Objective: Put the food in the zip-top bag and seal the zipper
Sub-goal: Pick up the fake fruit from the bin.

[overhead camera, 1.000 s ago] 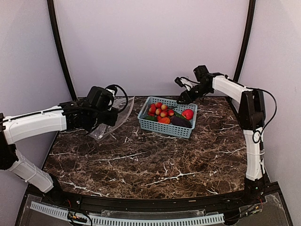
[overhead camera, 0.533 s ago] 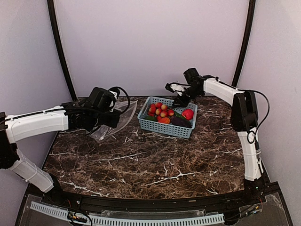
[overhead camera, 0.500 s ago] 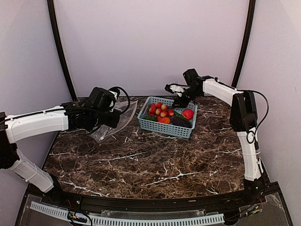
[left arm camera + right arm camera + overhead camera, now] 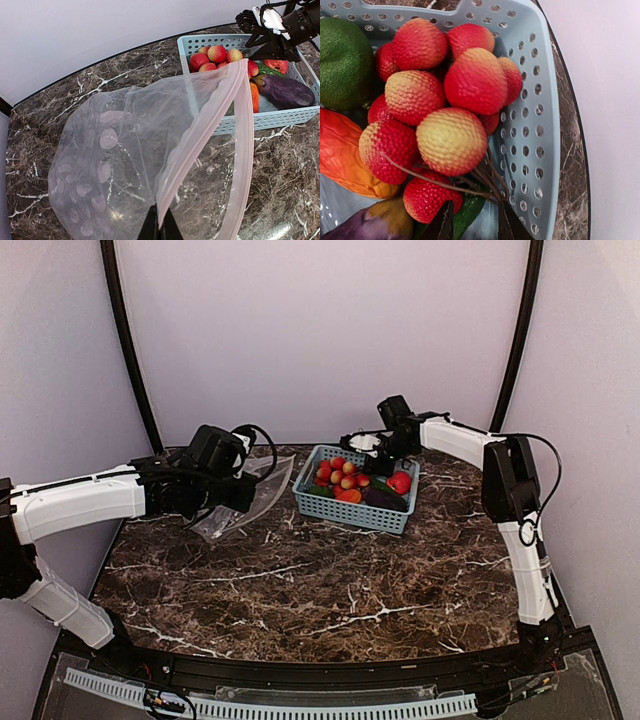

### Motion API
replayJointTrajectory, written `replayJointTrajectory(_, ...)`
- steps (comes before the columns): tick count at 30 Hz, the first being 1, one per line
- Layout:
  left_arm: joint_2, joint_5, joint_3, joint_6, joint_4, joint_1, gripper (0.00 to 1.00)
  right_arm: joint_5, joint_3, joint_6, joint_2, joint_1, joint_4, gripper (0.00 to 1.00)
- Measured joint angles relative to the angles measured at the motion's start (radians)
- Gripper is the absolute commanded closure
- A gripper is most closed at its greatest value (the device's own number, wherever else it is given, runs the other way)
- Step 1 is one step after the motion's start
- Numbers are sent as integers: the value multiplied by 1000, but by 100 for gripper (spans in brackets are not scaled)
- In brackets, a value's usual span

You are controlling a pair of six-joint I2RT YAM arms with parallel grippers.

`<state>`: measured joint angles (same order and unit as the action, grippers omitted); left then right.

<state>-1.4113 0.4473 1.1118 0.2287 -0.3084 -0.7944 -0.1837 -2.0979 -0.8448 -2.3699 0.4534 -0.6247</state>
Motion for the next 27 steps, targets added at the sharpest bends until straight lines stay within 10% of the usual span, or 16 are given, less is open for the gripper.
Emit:
replayJointTrajectory(10, 1, -8, -5, 15, 0, 0, 99, -1, -45, -113, -72, 38, 43, 64)
replayJointTrajectory(27, 2, -23, -8, 31, 2, 0, 99, -30, -103, -63, -105, 26, 16, 100)
